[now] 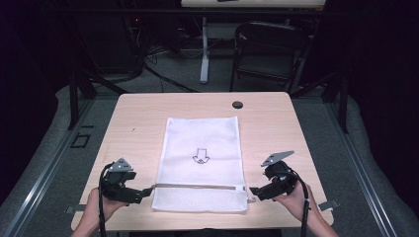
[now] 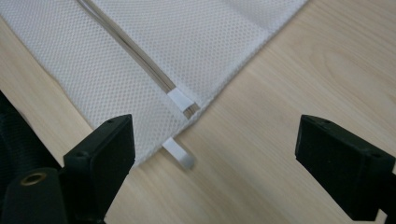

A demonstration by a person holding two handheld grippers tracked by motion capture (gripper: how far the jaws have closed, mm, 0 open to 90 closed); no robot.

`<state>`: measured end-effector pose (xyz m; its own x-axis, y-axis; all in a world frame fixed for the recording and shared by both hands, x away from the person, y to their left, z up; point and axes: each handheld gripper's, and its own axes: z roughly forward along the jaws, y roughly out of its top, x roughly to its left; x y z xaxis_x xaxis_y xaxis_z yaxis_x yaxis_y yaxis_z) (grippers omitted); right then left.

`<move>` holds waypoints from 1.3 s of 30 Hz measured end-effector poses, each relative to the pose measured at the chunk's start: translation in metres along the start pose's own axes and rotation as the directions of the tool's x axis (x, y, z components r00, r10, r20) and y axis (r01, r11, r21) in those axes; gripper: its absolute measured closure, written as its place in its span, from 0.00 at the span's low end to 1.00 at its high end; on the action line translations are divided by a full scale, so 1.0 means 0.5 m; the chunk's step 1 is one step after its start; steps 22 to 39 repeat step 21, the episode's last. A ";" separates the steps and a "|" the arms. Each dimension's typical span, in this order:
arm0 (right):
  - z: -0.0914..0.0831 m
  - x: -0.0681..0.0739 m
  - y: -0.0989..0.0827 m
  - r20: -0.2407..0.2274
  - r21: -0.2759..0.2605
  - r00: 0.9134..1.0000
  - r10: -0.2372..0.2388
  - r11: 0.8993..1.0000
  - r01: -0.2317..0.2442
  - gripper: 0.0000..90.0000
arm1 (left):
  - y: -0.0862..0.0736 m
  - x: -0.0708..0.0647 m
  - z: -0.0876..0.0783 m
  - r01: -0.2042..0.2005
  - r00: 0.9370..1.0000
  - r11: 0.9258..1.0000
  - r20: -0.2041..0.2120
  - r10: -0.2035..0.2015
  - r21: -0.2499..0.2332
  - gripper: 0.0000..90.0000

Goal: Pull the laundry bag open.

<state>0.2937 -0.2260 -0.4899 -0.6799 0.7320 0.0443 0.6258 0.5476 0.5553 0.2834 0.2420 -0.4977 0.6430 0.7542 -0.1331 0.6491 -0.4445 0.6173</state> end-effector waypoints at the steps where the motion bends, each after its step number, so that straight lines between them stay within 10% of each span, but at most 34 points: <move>1: -0.005 0.000 -0.005 0.001 0.004 1.000 0.007 1.000 -0.007 0.11 | -0.003 -0.001 -0.006 0.006 1.000 1.000 0.003 -0.006 0.006 0.12; 10: -0.037 -0.006 -0.083 0.048 0.001 0.995 0.092 0.996 -0.092 0.00 | -0.036 -0.017 -0.029 0.018 0.996 1.000 -0.093 -0.019 -0.006 0.03; 39: -0.022 0.001 -0.100 0.088 0.035 0.996 0.018 0.999 -0.022 0.00 | -0.046 -0.001 -0.026 0.061 0.994 0.997 -0.084 -0.065 -0.049 0.00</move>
